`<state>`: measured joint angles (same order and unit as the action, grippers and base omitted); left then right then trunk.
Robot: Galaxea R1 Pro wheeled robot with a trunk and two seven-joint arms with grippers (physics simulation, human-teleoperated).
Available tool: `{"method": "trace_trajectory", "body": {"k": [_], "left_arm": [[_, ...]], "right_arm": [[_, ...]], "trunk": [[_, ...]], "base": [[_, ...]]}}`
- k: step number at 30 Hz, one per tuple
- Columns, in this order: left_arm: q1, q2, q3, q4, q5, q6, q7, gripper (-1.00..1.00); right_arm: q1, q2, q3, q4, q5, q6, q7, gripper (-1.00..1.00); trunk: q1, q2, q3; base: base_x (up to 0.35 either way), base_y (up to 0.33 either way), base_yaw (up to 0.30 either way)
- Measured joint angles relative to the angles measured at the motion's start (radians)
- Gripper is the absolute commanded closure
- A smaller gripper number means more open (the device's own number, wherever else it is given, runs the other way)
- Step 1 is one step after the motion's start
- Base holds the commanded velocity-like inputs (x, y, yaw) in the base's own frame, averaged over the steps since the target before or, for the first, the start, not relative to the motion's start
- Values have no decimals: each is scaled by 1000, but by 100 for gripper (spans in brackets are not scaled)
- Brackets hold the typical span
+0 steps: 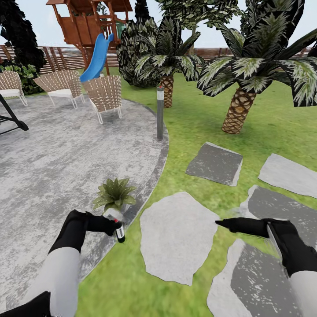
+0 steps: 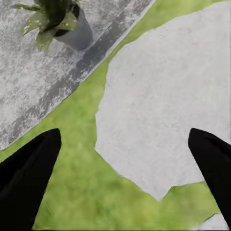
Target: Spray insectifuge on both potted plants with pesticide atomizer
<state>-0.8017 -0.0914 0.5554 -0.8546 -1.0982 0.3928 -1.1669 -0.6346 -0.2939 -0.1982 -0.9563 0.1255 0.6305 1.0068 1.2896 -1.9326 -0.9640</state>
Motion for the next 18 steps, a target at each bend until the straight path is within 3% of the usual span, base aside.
{"method": "trace_trajectory", "body": {"k": [1, 3, 5, 7, 8, 11, 12, 13, 14, 15, 18], "left_arm": [[3, 0, 56, 0, -1, -1, 32, 100], [20, 2, 133, 0, -2, -2, 67, 100], [44, 2, 176, -1, -1, -6, 92, 100], [73, 2, 206, -1, 0, -18, 135, 100], [96, 3, 229, -1, 0, -38, 186, 100], [128, 2, 309, 0, 15, -103, 317, 100], [136, 1, 365, 1, 21, -141, 377, 100], [144, 0, 406, 7, 25, -166, 414, 100], [160, -1, 508, 62, 28, -229, 509, 100], [176, 0, 559, 109, 24, -270, 583, 100], [221, 2, 617, 209, 28, -365, 768, 100]], "right_arm": [[0, -5, -65, 0, 0, -5, -15, -100], [1, -12, -162, 0, 1, -59, -30, -100], [5, -15, -269, 0, 3, -148, -63, -100], [12, -13, -402, 1, 11, -249, -125, -100], [27, -9, -497, 16, 29, -329, -164, -100], [47, -4, -652, 114, 69, -469, -213, -100], [51, -4, -707, 174, 79, -513, -242, -100], [52, -3, -736, 218, 83, -536, -277, -100], [54, -3, -769, 340, 85, -590, -417, -100], [55, -1, -776, 444, 85, -626, -507, -100], [55, 1, -782, 588, 86, -728, -645, -100]], "trunk": [[0, 0, 0], [0, 0, 0], [0, 0, 0], [0, 0, 0], [0, 0, 0], [0, 0, 0], [0, 0, 0], [0, 0, 0], [0, 0, 0], [0, 0, 0], [0, 0, 0]], "base": [[0, 0, 0], [0, 0, 0], [0, 0, 0], [0, 0, 0], [0, 0, 0], [0, 0, 0], [0, 0, 0], [0, 0, 0], [0, 0, 0], [0, 0, 0], [0, 0, 0]]}}
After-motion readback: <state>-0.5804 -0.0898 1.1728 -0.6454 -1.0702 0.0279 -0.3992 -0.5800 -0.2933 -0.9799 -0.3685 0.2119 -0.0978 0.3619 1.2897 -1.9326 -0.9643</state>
